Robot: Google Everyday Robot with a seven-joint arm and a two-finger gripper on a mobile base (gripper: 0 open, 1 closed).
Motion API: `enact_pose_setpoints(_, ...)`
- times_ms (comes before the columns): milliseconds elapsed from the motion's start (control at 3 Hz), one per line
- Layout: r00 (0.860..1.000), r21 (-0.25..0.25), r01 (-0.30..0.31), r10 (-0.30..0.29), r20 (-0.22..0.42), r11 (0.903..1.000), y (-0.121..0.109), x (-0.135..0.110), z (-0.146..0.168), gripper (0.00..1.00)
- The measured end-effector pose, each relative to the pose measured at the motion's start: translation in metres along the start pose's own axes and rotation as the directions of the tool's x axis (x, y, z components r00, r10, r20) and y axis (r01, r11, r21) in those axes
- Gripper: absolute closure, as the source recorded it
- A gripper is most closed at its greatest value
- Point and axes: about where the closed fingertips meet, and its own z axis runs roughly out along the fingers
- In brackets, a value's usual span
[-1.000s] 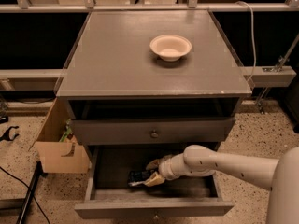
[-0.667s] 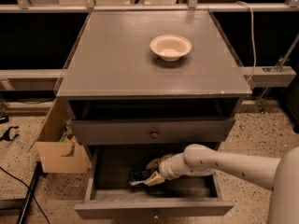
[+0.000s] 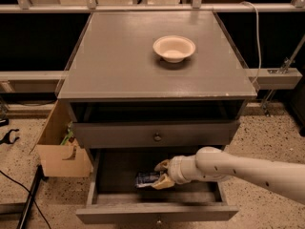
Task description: Pick rxbar blueberry from middle drawer and place on counter
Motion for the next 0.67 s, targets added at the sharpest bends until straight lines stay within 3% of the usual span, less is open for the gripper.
enact_pose_setpoints(667,0.999,0.068,0.028,-0.025,-0.043,0.9973,-0.001,-0.028,-0.067,1.00)
